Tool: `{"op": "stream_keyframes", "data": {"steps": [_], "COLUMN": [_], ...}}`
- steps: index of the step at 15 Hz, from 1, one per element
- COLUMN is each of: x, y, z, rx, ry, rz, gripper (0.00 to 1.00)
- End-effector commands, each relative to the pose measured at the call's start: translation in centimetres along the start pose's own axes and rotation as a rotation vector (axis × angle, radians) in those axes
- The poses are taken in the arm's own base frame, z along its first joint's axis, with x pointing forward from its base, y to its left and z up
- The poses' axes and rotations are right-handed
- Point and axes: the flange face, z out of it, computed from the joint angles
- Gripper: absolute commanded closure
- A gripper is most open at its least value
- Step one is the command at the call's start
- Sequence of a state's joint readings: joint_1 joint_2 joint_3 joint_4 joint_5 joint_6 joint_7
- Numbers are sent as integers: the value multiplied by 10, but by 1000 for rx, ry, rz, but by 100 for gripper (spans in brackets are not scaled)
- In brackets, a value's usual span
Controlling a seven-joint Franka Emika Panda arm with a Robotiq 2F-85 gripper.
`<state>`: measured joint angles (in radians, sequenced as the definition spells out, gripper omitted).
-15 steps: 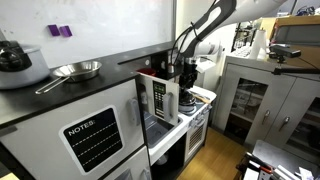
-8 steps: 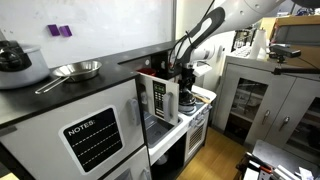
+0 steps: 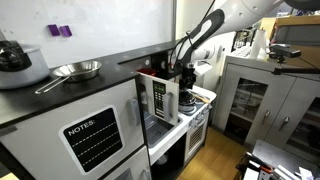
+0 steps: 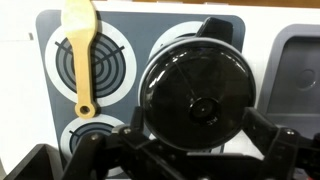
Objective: Remove the black lid from the pot on the stove and put it on top of the cabinet
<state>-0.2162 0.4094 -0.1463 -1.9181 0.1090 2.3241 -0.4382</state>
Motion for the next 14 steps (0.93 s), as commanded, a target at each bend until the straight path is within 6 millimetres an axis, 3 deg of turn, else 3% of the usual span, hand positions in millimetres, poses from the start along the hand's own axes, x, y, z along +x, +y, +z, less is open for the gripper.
{"op": "stream_keyframes", "data": {"steps": [1, 14], "x": [-2, -9], "y": [5, -6], "z": [3, 14], "rx": [-8, 0], "ry": [1, -10], "rz": [-6, -24], "gripper": [0, 0]}}
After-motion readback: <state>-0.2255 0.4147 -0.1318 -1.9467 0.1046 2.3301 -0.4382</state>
